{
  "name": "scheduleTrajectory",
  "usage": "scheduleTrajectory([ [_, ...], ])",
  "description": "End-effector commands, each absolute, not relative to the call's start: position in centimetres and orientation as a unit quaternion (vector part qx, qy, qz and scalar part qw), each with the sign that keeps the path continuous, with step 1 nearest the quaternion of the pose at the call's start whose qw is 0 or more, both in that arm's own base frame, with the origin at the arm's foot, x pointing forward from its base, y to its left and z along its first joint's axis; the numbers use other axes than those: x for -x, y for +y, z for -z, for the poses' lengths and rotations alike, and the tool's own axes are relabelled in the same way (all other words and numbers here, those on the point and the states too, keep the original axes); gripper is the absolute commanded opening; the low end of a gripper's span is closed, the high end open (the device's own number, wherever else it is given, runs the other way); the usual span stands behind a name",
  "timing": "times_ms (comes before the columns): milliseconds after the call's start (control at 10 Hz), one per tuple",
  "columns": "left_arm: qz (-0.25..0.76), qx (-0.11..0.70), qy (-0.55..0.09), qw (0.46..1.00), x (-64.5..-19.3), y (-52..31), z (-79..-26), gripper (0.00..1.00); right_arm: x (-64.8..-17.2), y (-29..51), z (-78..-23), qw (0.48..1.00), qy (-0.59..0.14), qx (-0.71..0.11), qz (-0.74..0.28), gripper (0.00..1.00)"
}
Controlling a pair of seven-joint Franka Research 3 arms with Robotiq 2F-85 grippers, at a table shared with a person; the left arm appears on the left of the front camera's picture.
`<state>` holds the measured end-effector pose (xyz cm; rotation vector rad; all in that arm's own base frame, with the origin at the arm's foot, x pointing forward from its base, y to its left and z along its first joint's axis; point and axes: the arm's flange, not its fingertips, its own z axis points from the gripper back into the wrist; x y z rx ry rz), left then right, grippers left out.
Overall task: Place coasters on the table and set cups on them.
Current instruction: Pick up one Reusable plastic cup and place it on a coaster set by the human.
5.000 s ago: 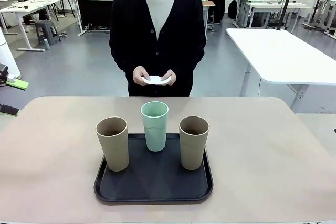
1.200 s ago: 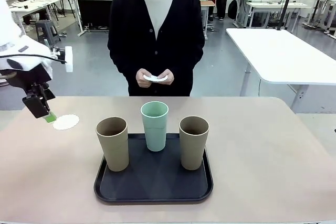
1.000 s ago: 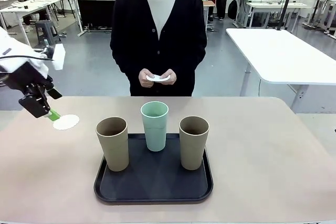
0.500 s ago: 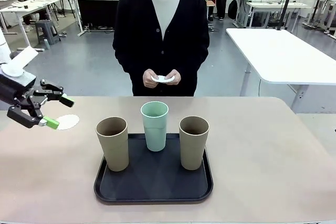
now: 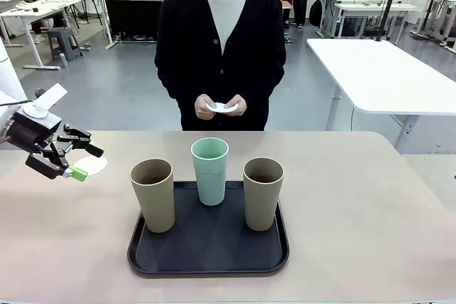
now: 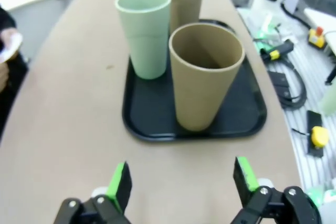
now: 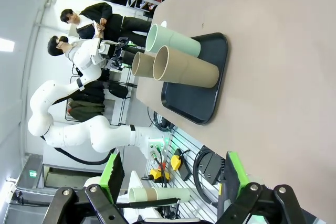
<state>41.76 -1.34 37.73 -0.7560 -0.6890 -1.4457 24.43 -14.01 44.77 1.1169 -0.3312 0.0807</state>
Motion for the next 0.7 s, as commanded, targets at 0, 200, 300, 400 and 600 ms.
scheduleTrajectory([
  [0,0.642,0.318,-0.316,0.622,-42.14,-1.26,-37.61,1.00,-24.60,-14.02,-44.72,0.832,-0.159,-0.530,-0.039,1.00],
  [200,0.641,0.295,-0.301,0.642,-42.12,-1.18,-37.09,1.00,-24.60,-14.02,-44.72,0.832,-0.159,-0.530,-0.039,1.00],
  [300,0.637,0.324,-0.300,0.632,-41.97,-1.36,-37.44,1.00,-24.60,-14.02,-44.72,0.832,-0.159,-0.530,-0.039,1.00],
  [400,0.637,0.324,-0.300,0.632,-41.97,-1.36,-37.44,1.00,-24.60,-14.02,-44.72,0.832,-0.159,-0.530,-0.039,1.00],
  [600,0.637,0.324,-0.300,0.632,-41.97,-1.36,-37.44,1.00,-24.60,-14.02,-44.72,0.832,-0.159,-0.530,-0.039,1.00],
])
